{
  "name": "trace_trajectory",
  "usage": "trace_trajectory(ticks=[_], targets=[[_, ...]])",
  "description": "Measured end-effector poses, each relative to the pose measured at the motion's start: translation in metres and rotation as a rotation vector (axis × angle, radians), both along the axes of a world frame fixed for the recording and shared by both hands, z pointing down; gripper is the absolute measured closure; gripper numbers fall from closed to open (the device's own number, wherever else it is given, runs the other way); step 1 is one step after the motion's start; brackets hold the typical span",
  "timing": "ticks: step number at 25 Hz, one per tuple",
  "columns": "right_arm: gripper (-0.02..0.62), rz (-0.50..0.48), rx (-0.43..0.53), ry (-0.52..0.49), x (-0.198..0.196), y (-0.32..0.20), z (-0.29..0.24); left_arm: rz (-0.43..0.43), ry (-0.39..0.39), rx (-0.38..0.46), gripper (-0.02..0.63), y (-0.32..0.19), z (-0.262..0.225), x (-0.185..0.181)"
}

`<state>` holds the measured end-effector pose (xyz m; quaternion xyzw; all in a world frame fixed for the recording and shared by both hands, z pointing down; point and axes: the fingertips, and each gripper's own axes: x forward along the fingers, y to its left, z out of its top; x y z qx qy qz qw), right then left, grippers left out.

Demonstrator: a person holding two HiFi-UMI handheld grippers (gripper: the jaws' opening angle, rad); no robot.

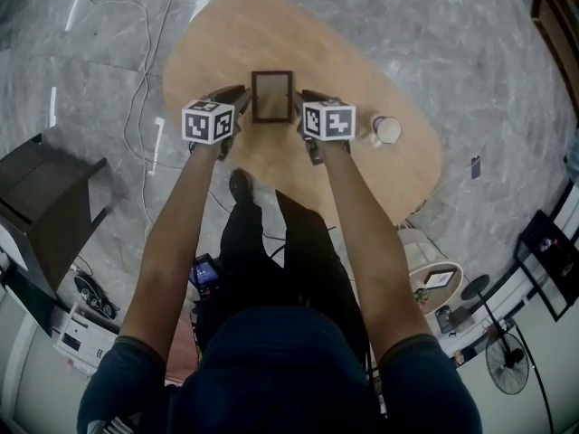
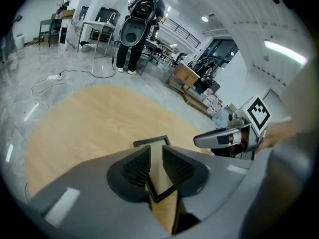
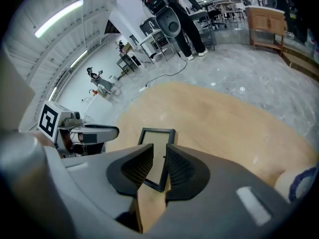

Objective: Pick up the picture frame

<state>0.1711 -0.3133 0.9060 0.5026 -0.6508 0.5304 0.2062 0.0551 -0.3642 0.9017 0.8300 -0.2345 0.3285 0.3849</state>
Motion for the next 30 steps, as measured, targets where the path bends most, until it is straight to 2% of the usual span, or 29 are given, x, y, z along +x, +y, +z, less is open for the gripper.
trace_trajectory(ticks=[7, 18, 24, 30], targets=[[0.534, -0.048, -0.063, 0.008, -0.012, -0.002, 0.047, -0.015, -0.063, -0.052, 0.531, 0.009, 0.051, -0.003], [0.534, -0.109, -0.124, 0.022, -0.027, -0.004, 0.08, -0.023, -0.119, -0.089, 0.525, 0.022, 0.086, -0.003], [0.534, -0.081, -0.132, 0.023, -0.026, 0.001, 0.075, -0.051, -0.13, -0.095, 0.545, 0.027, 0.081, -0.003], [0.528, -0.036, -0.041, 0.038, -0.019, -0.003, 0.032, -0.032, -0.109, 0.001, 0.549, 0.015, 0.034, 0.004]])
